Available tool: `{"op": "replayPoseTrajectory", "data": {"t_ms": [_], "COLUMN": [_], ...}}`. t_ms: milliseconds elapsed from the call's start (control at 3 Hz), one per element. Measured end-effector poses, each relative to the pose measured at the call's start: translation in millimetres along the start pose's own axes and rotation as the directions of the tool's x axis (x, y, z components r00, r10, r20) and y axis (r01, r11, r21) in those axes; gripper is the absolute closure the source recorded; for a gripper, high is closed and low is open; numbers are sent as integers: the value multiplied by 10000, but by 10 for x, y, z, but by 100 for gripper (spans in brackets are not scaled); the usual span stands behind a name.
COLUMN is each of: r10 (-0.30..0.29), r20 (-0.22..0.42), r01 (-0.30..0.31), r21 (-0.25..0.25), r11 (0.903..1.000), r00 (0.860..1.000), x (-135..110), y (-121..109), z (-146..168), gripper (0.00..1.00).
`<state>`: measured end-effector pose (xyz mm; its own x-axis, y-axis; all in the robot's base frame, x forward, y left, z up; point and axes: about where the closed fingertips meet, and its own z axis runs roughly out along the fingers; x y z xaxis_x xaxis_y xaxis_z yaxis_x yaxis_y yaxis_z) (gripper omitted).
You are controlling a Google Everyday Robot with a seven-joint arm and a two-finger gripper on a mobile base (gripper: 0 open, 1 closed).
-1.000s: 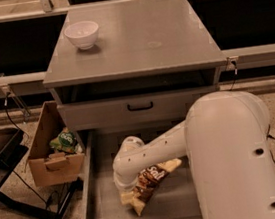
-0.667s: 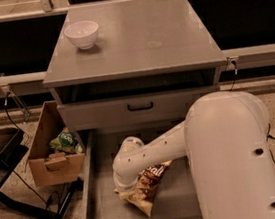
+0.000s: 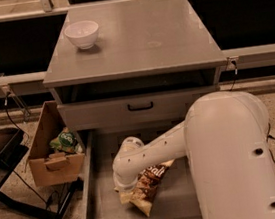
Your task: Pick brown chip bag from middle drawer and place on counter
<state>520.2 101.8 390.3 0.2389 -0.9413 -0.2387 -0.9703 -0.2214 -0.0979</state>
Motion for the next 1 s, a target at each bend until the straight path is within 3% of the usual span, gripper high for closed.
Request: {"op": "replayPoseTrajectory", "data": {"t_ms": [333, 667, 1000], "r10": [-38, -129, -394], "r20": [-40, -136, -509], "r01": [38, 130, 385], "r21": [17, 58, -177], "r11": [10000, 9999, 9991], "r00": [10000, 9998, 9979], "x": [3, 11, 90], "y": [5, 15, 22], "z": [-18, -61, -190], "gripper": [8, 0, 0]}}
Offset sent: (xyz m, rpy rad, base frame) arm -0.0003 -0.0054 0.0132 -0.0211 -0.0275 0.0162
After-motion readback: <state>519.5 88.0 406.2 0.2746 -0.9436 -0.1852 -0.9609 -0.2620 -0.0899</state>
